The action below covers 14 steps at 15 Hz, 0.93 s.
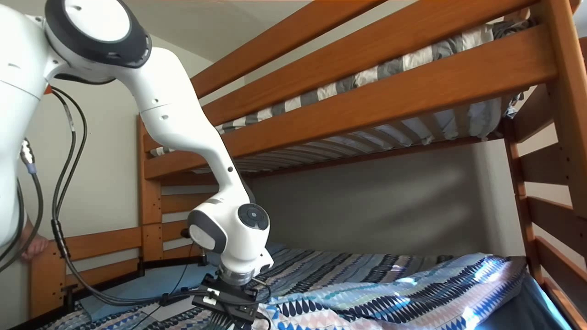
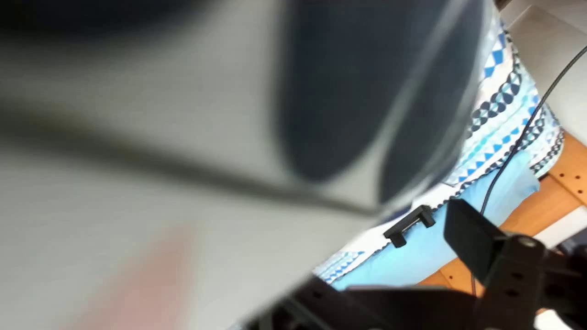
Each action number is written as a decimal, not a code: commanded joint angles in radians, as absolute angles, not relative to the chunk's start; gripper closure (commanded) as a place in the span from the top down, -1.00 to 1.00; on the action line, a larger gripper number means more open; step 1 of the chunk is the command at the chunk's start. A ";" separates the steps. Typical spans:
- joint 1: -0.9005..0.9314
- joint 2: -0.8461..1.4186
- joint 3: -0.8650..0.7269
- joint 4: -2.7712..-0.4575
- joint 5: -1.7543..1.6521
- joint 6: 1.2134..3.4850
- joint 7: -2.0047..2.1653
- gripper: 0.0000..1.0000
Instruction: Move the right end of the blanket to the left
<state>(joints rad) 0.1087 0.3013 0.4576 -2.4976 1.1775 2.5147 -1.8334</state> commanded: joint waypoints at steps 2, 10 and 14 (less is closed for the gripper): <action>0.166 0.104 0.404 -2.559 1.383 2.526 -1.869 1.00; 0.203 -0.056 0.355 -2.573 1.615 2.752 -1.824 1.00; 0.222 -0.060 0.388 -2.579 1.566 3.019 -1.699 1.00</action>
<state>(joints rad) 0.1981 -0.0258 0.3614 -2.5417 1.5704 2.8639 -1.7899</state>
